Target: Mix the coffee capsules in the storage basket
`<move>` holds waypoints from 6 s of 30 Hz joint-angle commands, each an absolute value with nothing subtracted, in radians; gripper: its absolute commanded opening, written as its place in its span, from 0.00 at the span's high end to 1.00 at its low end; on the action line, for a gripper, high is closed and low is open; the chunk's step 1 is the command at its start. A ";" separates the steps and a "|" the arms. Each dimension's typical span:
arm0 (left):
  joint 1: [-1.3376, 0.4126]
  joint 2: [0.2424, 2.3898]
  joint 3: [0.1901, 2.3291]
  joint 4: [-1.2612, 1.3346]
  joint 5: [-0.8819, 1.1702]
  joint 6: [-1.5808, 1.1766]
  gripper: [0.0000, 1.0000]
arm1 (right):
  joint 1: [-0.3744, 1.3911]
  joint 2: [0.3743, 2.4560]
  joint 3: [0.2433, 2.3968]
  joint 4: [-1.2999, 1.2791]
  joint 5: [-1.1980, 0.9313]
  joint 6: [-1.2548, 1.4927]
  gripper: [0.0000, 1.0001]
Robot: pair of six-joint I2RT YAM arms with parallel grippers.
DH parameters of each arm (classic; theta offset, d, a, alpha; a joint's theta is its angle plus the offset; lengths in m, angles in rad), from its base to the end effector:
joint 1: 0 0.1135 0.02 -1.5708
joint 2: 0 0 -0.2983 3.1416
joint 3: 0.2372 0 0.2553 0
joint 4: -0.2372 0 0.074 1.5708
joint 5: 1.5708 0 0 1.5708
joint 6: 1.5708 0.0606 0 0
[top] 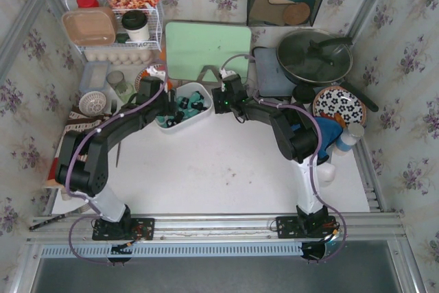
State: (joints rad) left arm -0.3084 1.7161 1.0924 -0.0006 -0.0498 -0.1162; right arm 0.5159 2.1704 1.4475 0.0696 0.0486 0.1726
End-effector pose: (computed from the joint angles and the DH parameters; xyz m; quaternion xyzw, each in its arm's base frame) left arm 0.3904 -0.1212 0.2338 0.0741 0.8868 -0.0743 0.4501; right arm 0.4546 0.2544 0.1588 -0.1425 0.8850 0.1289 0.4241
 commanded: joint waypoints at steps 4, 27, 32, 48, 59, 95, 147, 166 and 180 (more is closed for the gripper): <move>-0.319 1.576 1.020 0.019 0.066 -0.155 0.27 | 0.515 2.221 1.481 0.041 0.046 0.157 0.37; -0.579 1.385 0.533 0.833 0.412 0.472 0.13 | 0.515 1.640 0.946 0.234 -0.304 0.393 0.69; -0.637 1.458 0.570 0.884 0.472 0.532 0.01 | 0.517 1.532 0.830 0.316 -0.416 0.469 0.69; -0.757 1.526 0.617 0.946 0.522 0.529 0.09 | 0.517 1.378 0.668 0.450 -0.513 0.552 0.69; -0.785 1.531 0.621 0.940 0.482 0.535 0.64 | 0.517 1.346 0.634 0.454 -0.502 0.551 0.51; -0.302 1.681 1.023 0.101 -0.040 0.158 0.54 | 0.514 1.184 0.705 0.059 -0.008 0.315 0.20; -0.213 1.275 0.412 0.535 -0.337 0.041 0.01 | 0.262 1.526 0.111 1.572 0.585 -0.108 0.00; -0.050 1.496 0.422 0.752 -0.159 0.029 0.01 | 0.113 1.550 0.132 1.479 0.176 -0.042 0.00; -0.042 1.501 0.423 0.757 -0.135 0.030 0.01 | 0.109 1.548 0.184 1.381 0.218 -0.015 0.00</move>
State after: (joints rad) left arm -0.0406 1.5078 0.4213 0.7521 -0.1532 0.0406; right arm 0.1101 1.5452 0.1787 1.3827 0.2073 -0.0277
